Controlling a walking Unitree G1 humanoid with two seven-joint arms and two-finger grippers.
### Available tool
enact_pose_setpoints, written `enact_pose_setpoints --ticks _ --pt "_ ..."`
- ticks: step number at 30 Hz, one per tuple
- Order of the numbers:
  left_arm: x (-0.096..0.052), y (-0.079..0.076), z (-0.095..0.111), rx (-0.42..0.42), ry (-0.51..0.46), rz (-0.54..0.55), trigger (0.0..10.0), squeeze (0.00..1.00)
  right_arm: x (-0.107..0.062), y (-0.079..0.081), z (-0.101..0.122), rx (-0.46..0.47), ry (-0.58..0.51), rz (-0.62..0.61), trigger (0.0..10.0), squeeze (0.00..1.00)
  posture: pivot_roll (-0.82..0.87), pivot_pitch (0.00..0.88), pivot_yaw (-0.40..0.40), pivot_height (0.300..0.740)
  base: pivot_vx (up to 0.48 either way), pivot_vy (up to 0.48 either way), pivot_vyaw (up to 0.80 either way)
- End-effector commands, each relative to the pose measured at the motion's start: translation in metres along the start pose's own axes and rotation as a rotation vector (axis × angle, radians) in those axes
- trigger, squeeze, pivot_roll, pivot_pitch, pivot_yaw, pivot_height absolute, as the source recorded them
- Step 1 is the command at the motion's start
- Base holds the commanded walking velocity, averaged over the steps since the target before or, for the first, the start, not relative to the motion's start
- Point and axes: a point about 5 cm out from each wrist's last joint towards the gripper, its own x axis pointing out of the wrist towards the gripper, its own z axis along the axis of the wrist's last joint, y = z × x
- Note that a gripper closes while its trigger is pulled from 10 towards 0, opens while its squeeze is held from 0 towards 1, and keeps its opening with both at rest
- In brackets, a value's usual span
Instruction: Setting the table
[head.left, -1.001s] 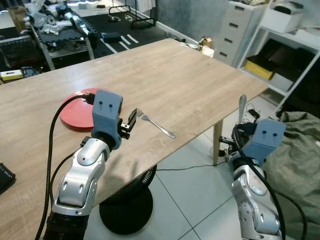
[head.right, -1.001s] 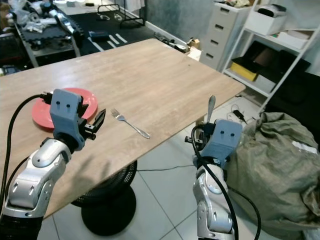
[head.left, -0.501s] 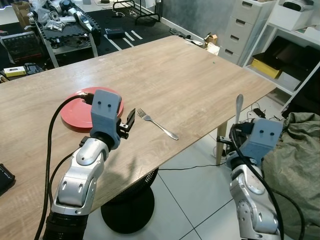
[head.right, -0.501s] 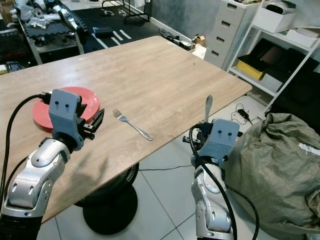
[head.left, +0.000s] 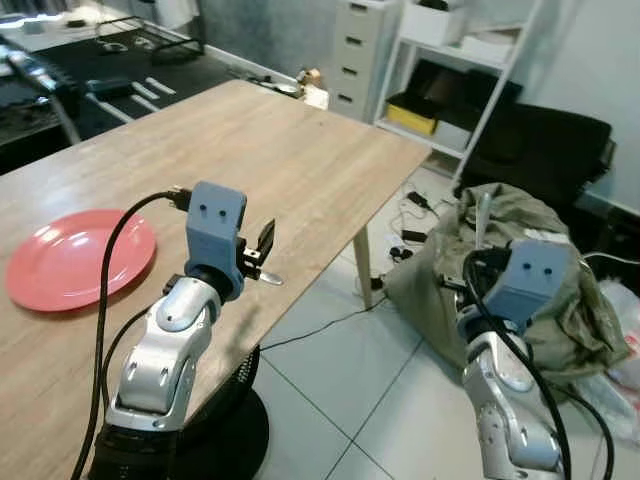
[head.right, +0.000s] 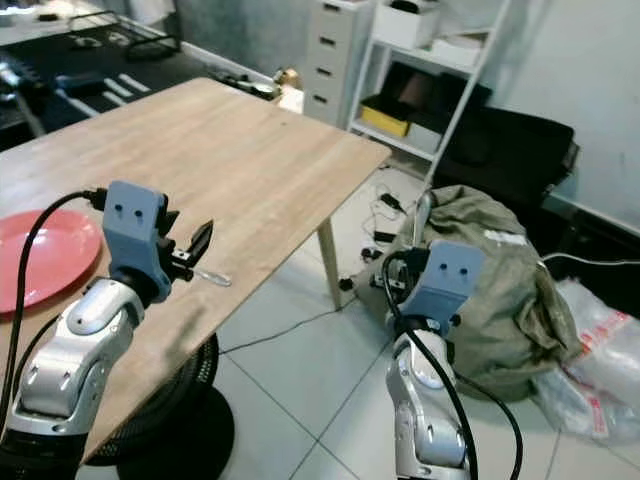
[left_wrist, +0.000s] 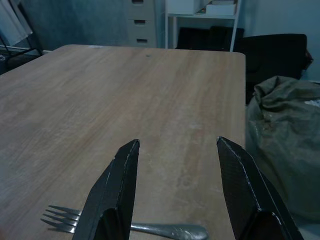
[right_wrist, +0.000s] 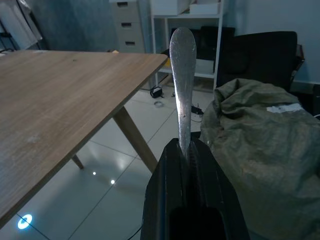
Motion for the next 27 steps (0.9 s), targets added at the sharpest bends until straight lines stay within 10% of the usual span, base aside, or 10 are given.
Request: enact_pose_setpoints --ticks 1,27 --pt "-0.0017 0.0024 -0.0035 0.004 0.011 0.013 10.0 0.0 0.0001 0.0026 0.0009 0.007 -0.003 0.008 10.0 0.0 -0.04 0.065 0.049 0.74 0.0 0.0 0.0" --pt "-0.001 0.0024 -0.0039 0.003 0.012 0.007 10.0 0.0 0.0003 0.0035 0.0004 0.006 -0.003 0.007 10.0 0.0 -0.04 0.059 0.054 0.74 0.0 0.0 -0.31"
